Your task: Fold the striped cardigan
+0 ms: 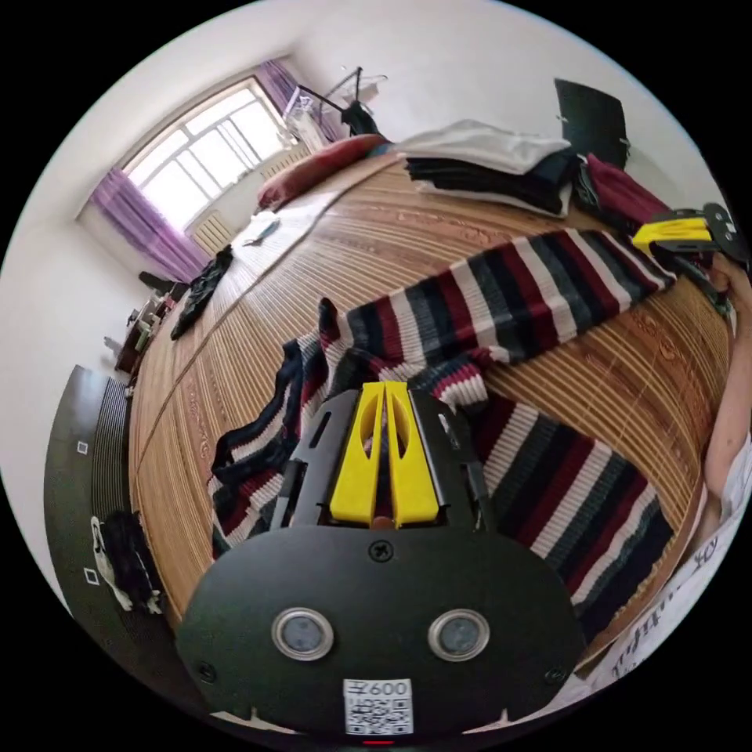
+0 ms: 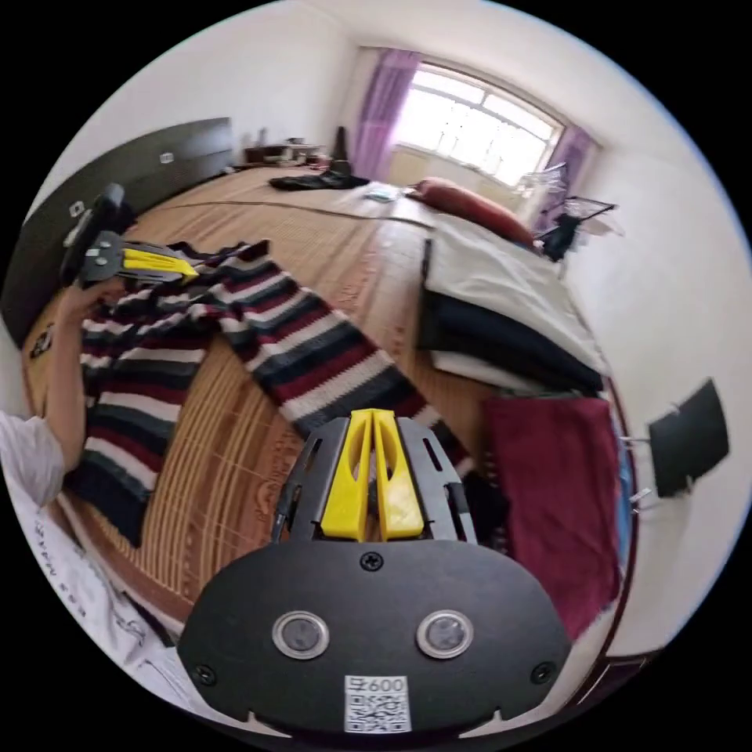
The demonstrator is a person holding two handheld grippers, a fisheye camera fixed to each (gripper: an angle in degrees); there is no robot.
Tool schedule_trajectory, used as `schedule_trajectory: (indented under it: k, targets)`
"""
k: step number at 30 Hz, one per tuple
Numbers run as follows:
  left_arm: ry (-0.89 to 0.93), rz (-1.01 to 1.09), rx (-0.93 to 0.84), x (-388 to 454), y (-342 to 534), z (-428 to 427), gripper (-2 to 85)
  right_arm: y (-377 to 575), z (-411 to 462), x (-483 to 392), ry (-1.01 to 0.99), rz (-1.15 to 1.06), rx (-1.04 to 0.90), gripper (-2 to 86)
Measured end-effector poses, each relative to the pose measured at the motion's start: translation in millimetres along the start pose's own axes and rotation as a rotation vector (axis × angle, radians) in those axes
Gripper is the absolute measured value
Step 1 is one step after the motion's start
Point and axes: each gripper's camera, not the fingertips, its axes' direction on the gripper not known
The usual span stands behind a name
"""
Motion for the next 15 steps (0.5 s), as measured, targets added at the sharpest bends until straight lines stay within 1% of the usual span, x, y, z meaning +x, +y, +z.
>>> schedule_trajectory:
  k: [1,2,3,5,7,9,11,13,15]
  targets:
    - [0.018,0.031,-0.034,2,1,7,0.7,-8,31,5,0.015,0.02,-0.17,-0.8]
    - [0.072,0.104,-0.084,7,-1,26,0.7,-10,35,11,0.006,0.053,-0.175,-0.7]
    - [0.168,0.161,-0.115,13,-5,51,0.7,-8,31,16,-0.002,0.081,-0.158,-0.6]
    - [0.174,0.139,-0.019,14,-11,61,0.7,4,25,32,-0.009,0.142,-0.194,-0.1]
    - [0.261,0.152,0.034,14,-16,61,0.7,16,19,47,-0.018,0.205,-0.211,0.6]
    - [0.317,0.213,0.123,18,-14,64,0.7,27,18,55,0.033,0.25,-0.278,0.9]
    - [0.323,0.199,0.14,12,-11,74,0.7,36,17,54,0.155,0.241,-0.357,0.6]
    - [0.357,0.159,0.129,0,-10,80,0.7,38,16,50,0.216,0.217,-0.377,-0.1]
    - [0.367,0.142,0.126,-8,-7,86,0.7,36,12,42,0.258,0.174,-0.345,-0.5]
